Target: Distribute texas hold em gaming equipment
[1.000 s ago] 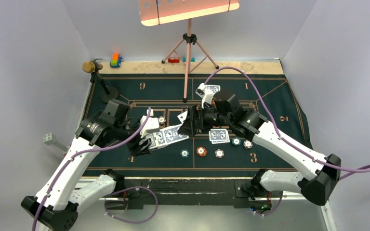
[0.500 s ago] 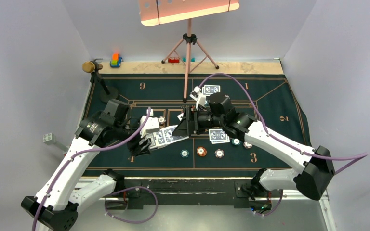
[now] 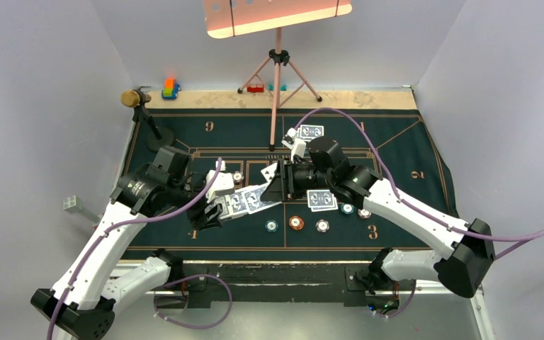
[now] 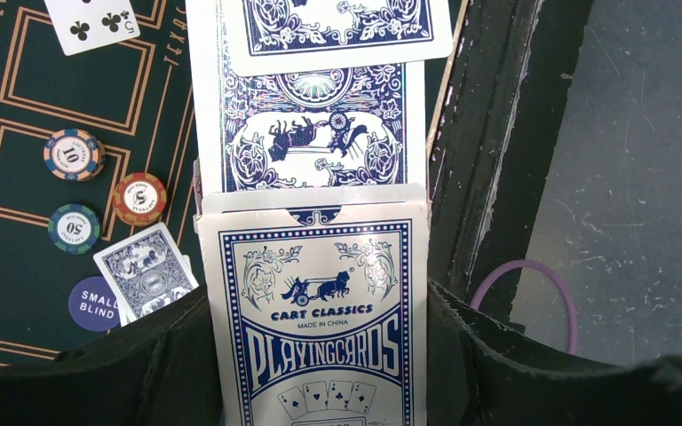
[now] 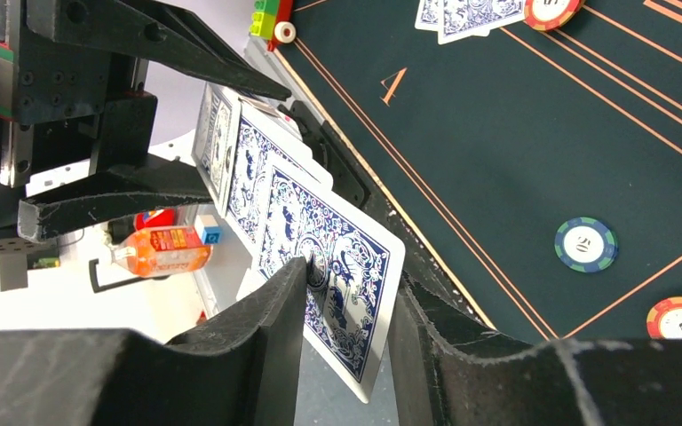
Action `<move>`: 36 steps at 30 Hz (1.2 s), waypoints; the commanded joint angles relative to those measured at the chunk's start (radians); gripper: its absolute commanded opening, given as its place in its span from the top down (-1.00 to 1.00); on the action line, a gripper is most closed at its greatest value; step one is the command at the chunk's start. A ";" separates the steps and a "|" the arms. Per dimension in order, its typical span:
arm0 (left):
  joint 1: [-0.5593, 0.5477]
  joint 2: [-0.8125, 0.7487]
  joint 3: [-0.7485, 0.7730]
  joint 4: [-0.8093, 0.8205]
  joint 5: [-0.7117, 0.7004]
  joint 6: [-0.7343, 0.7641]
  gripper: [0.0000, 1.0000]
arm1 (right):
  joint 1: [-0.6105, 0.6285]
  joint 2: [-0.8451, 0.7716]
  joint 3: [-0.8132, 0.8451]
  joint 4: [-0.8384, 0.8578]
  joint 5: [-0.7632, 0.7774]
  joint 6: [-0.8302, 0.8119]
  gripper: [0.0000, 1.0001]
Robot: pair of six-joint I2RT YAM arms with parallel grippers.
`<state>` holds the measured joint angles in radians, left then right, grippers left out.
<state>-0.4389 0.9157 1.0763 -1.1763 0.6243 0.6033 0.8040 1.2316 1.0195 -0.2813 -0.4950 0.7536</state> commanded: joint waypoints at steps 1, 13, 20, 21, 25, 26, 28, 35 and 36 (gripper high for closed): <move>0.003 -0.018 0.037 0.019 0.038 -0.002 1.00 | -0.005 -0.040 0.059 -0.043 0.035 -0.033 0.23; 0.003 -0.020 0.037 0.020 0.038 -0.004 1.00 | -0.015 -0.057 0.117 -0.151 0.094 -0.082 0.23; 0.003 -0.022 0.039 0.016 0.038 -0.004 1.00 | -0.015 -0.057 0.150 -0.198 0.135 -0.114 0.21; 0.002 -0.023 0.038 0.016 0.037 -0.003 1.00 | -0.015 -0.059 0.155 -0.208 0.142 -0.116 0.21; 0.002 -0.021 0.038 0.015 0.038 -0.002 1.00 | -0.015 -0.069 0.176 -0.229 0.150 -0.123 0.26; 0.003 -0.020 0.039 0.016 0.038 -0.003 1.00 | -0.015 -0.071 0.180 -0.233 0.151 -0.124 0.28; 0.002 -0.019 0.039 0.017 0.038 -0.003 1.00 | -0.017 -0.076 0.188 -0.241 0.155 -0.126 0.32; 0.002 -0.018 0.041 0.016 0.038 -0.004 1.00 | -0.019 -0.084 0.211 -0.251 0.147 -0.130 0.72; 0.002 -0.017 0.041 0.016 0.038 -0.004 1.00 | -0.019 -0.084 0.214 -0.253 0.146 -0.129 0.74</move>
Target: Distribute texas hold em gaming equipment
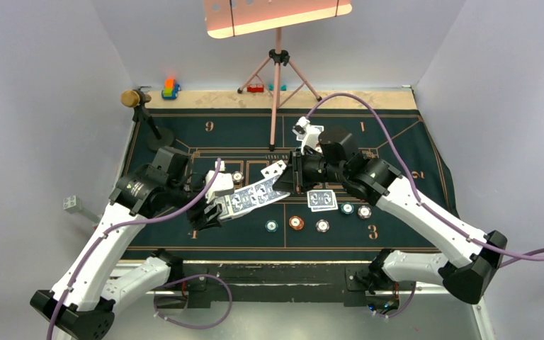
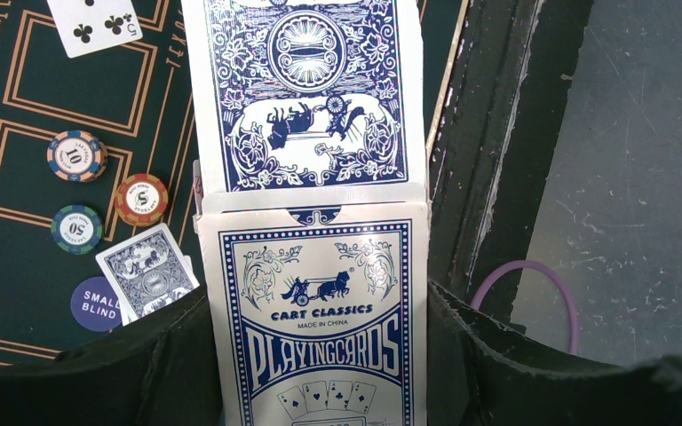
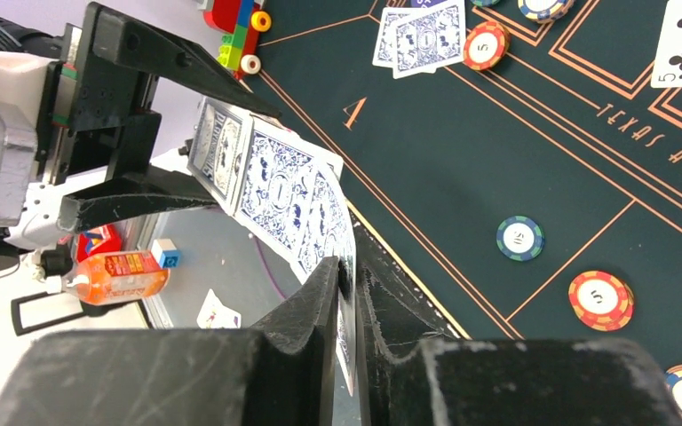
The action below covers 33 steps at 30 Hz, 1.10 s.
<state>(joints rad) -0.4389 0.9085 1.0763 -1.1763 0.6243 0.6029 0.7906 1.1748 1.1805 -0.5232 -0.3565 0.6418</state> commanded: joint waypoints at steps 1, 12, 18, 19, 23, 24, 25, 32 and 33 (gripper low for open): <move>0.002 -0.010 0.040 0.016 0.038 -0.003 1.00 | -0.007 -0.027 0.058 -0.014 0.006 -0.018 0.75; 0.003 -0.013 0.039 0.014 0.038 -0.002 1.00 | -0.043 -0.033 0.198 -0.084 -0.016 -0.047 0.89; 0.002 -0.016 0.040 0.012 0.042 0.000 1.00 | -0.126 0.010 0.292 -0.137 -0.012 -0.101 0.98; 0.002 -0.016 0.041 0.009 0.043 0.000 1.00 | -0.129 0.028 0.309 -0.155 0.015 -0.125 1.00; 0.002 -0.021 0.040 0.005 0.046 0.001 1.00 | -0.131 0.139 0.342 -0.217 0.231 -0.215 1.00; 0.002 -0.022 0.042 0.000 0.045 0.001 1.00 | -0.132 0.175 0.346 -0.232 0.271 -0.230 1.00; 0.002 -0.022 0.045 -0.005 0.046 0.003 1.00 | -0.132 0.207 0.346 -0.237 0.308 -0.248 1.00; 0.002 -0.016 0.049 -0.039 0.042 0.018 1.00 | -0.107 0.439 0.397 -0.301 0.761 -0.317 1.00; 0.003 -0.014 0.052 -0.043 0.041 0.022 1.00 | -0.092 0.470 0.411 -0.320 0.839 -0.322 1.00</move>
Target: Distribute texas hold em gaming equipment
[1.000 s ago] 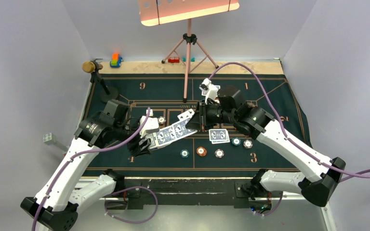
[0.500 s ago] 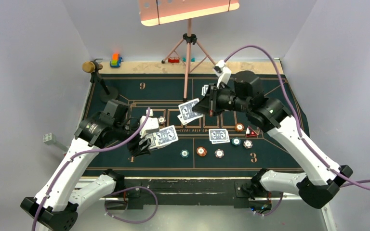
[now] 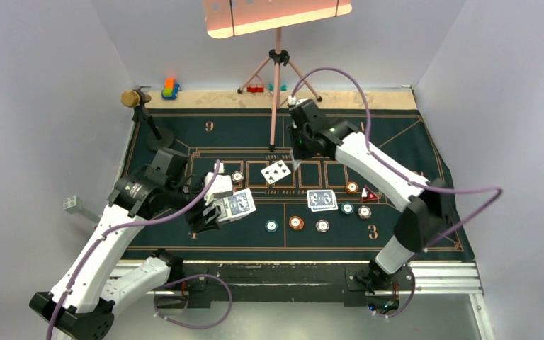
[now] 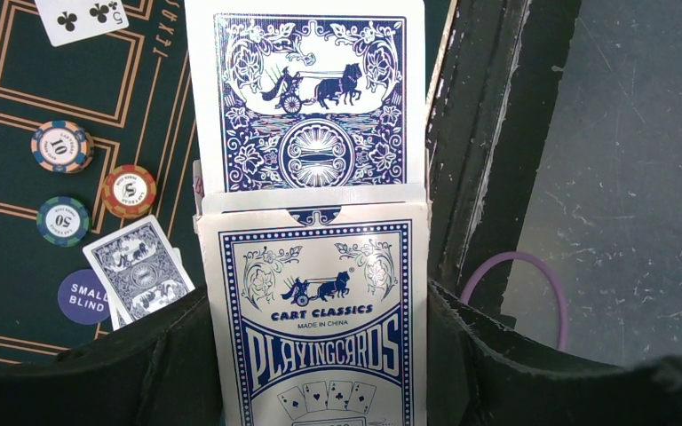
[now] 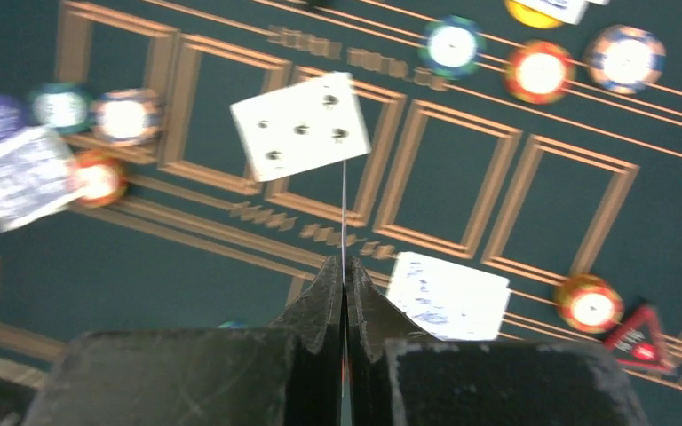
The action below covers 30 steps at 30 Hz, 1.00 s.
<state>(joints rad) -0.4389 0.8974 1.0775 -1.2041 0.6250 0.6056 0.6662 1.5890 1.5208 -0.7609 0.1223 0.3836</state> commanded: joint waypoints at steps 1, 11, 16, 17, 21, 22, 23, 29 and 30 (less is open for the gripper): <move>0.002 -0.001 0.051 -0.018 0.040 0.021 1.00 | 0.047 0.089 0.090 -0.101 0.431 -0.064 1.00; 0.003 -0.006 0.057 -0.026 0.045 0.019 1.00 | 0.187 0.430 0.261 -0.133 0.822 -0.080 1.00; 0.003 -0.019 0.052 -0.035 0.043 0.023 1.00 | 0.203 0.569 0.315 -0.107 0.886 -0.095 1.00; 0.002 -0.021 0.050 -0.035 0.042 0.023 1.00 | 0.203 0.588 0.318 -0.103 0.892 -0.090 1.00; 0.002 -0.030 0.042 -0.033 0.040 0.026 1.00 | 0.206 0.632 0.303 -0.073 0.875 -0.086 1.00; 0.002 -0.031 0.040 -0.032 0.040 0.026 1.00 | 0.209 0.638 0.298 -0.066 0.866 -0.086 1.00; 0.002 -0.031 0.040 -0.030 0.041 0.026 1.00 | 0.213 0.642 0.295 -0.057 0.853 -0.085 1.00; 0.003 -0.022 0.041 -0.021 0.044 0.021 1.00 | 0.249 0.664 0.286 -0.014 0.791 -0.089 1.00; 0.002 -0.020 0.041 -0.020 0.042 0.020 1.00 | 0.257 0.671 0.286 -0.009 0.781 -0.089 1.00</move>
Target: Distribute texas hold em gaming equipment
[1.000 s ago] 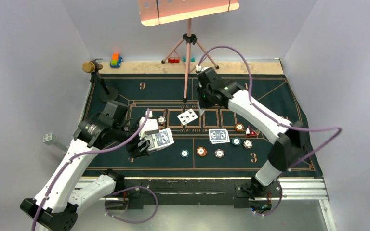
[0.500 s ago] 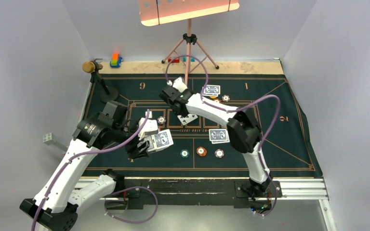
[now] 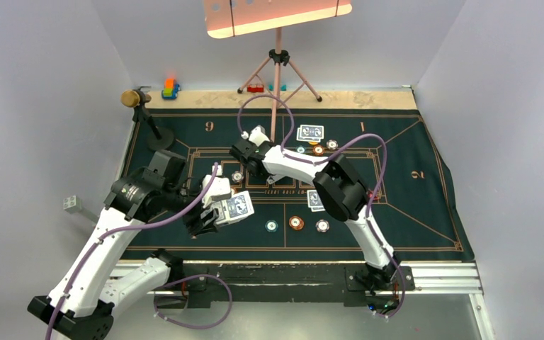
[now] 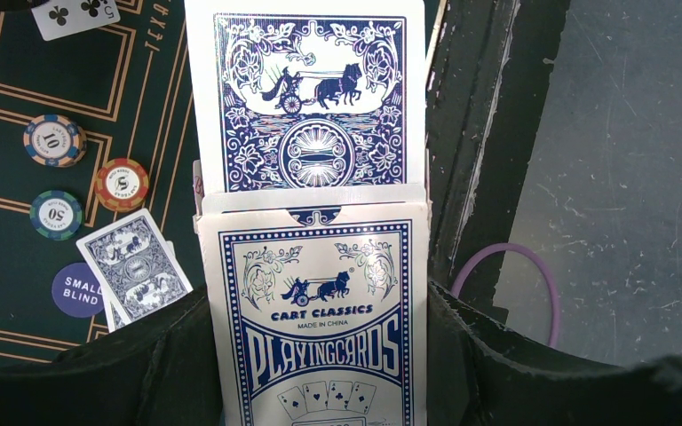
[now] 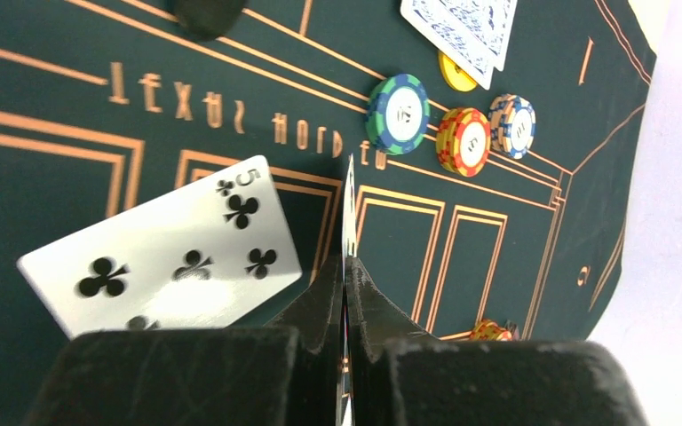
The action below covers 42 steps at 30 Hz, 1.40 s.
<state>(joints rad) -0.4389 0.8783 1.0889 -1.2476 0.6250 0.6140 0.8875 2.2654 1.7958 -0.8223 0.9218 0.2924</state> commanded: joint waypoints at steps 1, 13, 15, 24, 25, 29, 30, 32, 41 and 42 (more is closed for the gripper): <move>0.002 0.000 0.030 0.025 0.041 0.011 1.00 | 0.043 0.001 0.014 0.052 -0.024 0.006 0.99; 0.002 0.001 0.031 0.025 0.034 0.007 1.00 | 0.078 0.016 -0.057 0.095 -0.189 0.064 0.52; 0.002 0.001 0.032 0.027 0.033 0.006 1.00 | 0.079 0.005 -0.076 0.112 -0.223 0.068 0.44; 0.002 -0.001 0.040 0.026 0.030 0.001 1.00 | 0.079 -0.057 -0.141 0.210 -0.420 0.061 0.05; 0.002 -0.001 0.041 0.026 0.029 0.002 1.00 | 0.079 -0.069 -0.152 0.225 -0.457 0.061 0.04; 0.002 -0.004 0.038 0.025 0.025 0.005 1.00 | 0.079 -0.124 -0.184 0.270 -0.546 0.050 0.03; 0.002 -0.005 0.035 0.026 0.025 0.006 1.00 | 0.078 -0.138 -0.184 0.268 -0.561 0.048 0.03; 0.002 -0.007 0.031 0.032 0.025 0.004 1.00 | 0.075 -0.164 -0.181 0.264 -0.581 0.052 0.04; 0.002 -0.008 0.023 0.043 0.022 0.000 1.00 | 0.028 -0.324 -0.128 0.205 -0.582 0.078 0.01; 0.002 -0.008 0.022 0.044 0.022 0.000 1.00 | 0.020 -0.345 -0.127 0.197 -0.578 0.078 0.00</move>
<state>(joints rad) -0.4389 0.8829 1.0889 -1.2396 0.6243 0.6132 0.9428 2.0357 1.6138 -0.5987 0.3435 0.3450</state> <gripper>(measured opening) 0.702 0.497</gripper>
